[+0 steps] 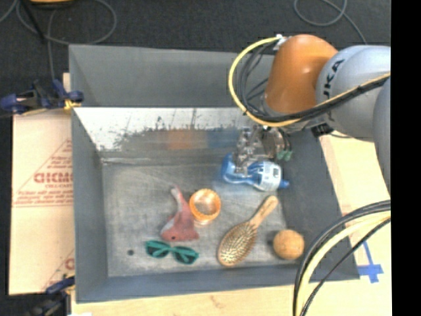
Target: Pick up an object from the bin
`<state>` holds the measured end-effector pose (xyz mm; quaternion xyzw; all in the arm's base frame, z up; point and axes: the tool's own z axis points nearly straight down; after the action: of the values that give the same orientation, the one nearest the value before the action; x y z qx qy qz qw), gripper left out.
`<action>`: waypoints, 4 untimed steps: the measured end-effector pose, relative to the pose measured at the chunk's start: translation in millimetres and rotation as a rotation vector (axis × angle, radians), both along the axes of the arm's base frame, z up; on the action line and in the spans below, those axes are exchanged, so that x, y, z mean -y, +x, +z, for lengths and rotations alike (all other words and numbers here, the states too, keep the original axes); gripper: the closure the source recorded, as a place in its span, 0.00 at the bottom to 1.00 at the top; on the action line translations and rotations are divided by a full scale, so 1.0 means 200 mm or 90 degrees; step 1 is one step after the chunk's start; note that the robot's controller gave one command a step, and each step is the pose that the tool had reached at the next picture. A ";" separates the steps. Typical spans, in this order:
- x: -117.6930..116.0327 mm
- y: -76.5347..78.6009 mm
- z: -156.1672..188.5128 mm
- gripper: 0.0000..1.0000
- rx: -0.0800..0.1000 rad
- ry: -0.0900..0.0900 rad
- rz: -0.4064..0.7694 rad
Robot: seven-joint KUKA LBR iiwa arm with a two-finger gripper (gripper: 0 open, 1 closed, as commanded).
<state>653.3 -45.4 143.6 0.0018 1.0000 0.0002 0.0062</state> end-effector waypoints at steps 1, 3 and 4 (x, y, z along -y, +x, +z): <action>0.00 0.00 0.00 1.00 0.000 0.000 0.000; -0.10 -0.03 0.65 0.00 -0.004 0.000 0.019; -0.10 -0.03 0.65 1.00 -0.004 0.000 0.019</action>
Offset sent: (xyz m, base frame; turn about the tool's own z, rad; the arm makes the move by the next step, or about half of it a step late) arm -0.0113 -0.0246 0.1690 -0.1235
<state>647.4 -25.4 274.0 -0.0132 0.9999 0.0001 0.0027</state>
